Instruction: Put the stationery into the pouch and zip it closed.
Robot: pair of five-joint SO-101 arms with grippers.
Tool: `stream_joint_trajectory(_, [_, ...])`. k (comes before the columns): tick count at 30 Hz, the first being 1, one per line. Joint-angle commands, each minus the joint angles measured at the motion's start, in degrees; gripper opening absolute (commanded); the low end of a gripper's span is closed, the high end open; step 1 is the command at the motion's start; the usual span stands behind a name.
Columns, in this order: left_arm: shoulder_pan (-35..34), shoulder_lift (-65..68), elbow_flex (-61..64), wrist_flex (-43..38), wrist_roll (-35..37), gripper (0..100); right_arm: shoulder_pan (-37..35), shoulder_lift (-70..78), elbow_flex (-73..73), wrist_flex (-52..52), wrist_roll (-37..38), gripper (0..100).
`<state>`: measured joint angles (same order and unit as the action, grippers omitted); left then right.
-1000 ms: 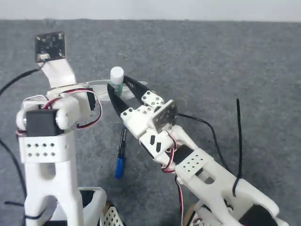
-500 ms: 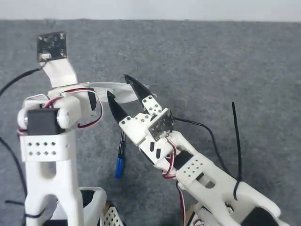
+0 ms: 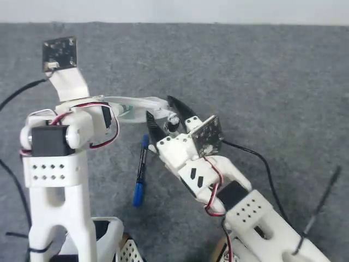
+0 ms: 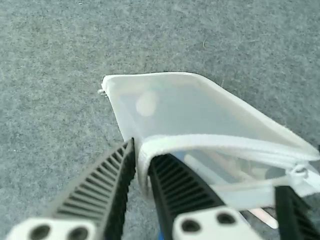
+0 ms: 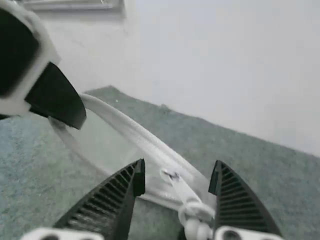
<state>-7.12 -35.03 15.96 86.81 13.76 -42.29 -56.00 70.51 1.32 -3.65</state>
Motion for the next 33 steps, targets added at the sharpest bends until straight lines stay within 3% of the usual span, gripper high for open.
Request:
stream_joint_trajectory(1, [-0.26,1.05,0.13,-1.85,0.44,1,1.1,-6.37,-3.78,8.04,-0.18,19.8])
stream_joint_trajectory(10, [-0.44,0.97,0.13,-2.81,0.35,1,3.82,-9.71,-3.87,19.38,5.1,19.8])
stream_joint_trajectory(18, [-0.7,0.97,0.13,-3.52,0.44,1,6.73,-9.8,-3.87,28.0,5.01,19.6])
stream_joint_trajectory(25, [-7.91,1.05,0.04,-5.63,0.7,1,6.73,-9.27,-3.87,31.69,4.92,19.5])
stream_joint_trajectory(33, [-10.9,0.79,-0.04,-5.89,0.79,1,6.29,-9.19,-4.31,34.86,5.27,19.4])
